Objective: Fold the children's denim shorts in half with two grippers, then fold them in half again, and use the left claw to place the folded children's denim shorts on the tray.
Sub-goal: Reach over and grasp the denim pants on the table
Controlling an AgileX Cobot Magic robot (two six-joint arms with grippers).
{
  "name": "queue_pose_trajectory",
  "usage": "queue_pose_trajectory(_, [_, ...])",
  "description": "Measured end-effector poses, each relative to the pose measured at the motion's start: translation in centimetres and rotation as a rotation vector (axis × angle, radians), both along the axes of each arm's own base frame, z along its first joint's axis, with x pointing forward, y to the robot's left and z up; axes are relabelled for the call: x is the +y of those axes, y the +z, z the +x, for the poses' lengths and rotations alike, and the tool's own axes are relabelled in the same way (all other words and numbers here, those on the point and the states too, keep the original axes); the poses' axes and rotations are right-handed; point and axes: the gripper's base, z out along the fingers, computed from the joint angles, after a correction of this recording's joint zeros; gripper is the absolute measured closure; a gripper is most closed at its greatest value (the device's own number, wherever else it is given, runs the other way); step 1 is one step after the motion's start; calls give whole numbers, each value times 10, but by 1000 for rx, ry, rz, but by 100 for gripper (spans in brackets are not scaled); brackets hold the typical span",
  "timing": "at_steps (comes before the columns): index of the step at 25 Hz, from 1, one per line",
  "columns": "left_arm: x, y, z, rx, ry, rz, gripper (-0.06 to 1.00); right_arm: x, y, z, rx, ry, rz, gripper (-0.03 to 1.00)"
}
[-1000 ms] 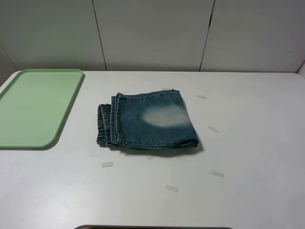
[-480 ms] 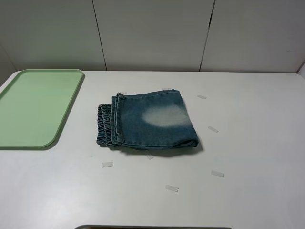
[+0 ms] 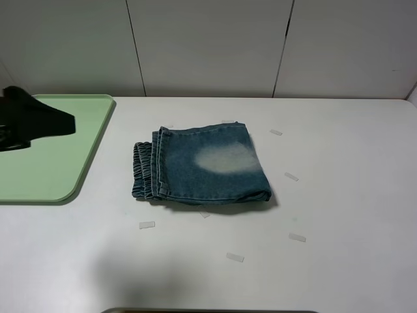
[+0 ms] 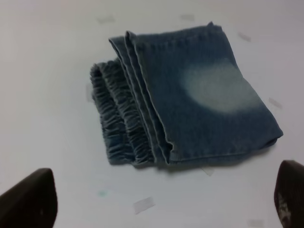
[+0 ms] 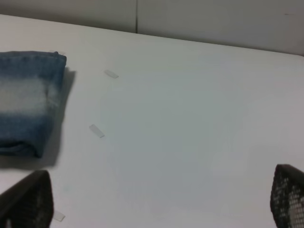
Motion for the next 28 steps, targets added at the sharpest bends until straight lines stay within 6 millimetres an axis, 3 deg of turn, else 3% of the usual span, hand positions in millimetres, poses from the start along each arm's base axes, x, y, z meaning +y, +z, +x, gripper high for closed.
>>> queue_pose_trajectory(8, [-10, -39, 45, 98, -16, -71, 4, 0, 0, 0, 0, 0, 0, 27])
queue_pose_trajectory(24, [-2, -97, 75, 284, 42, -17, 4, 0, 0, 0, 0, 0, -1, 27])
queue_pose_trajectory(28, [-6, -106, 90, 314, 40, -60, 4, 0, 0, 0, 0, 0, -1, 27])
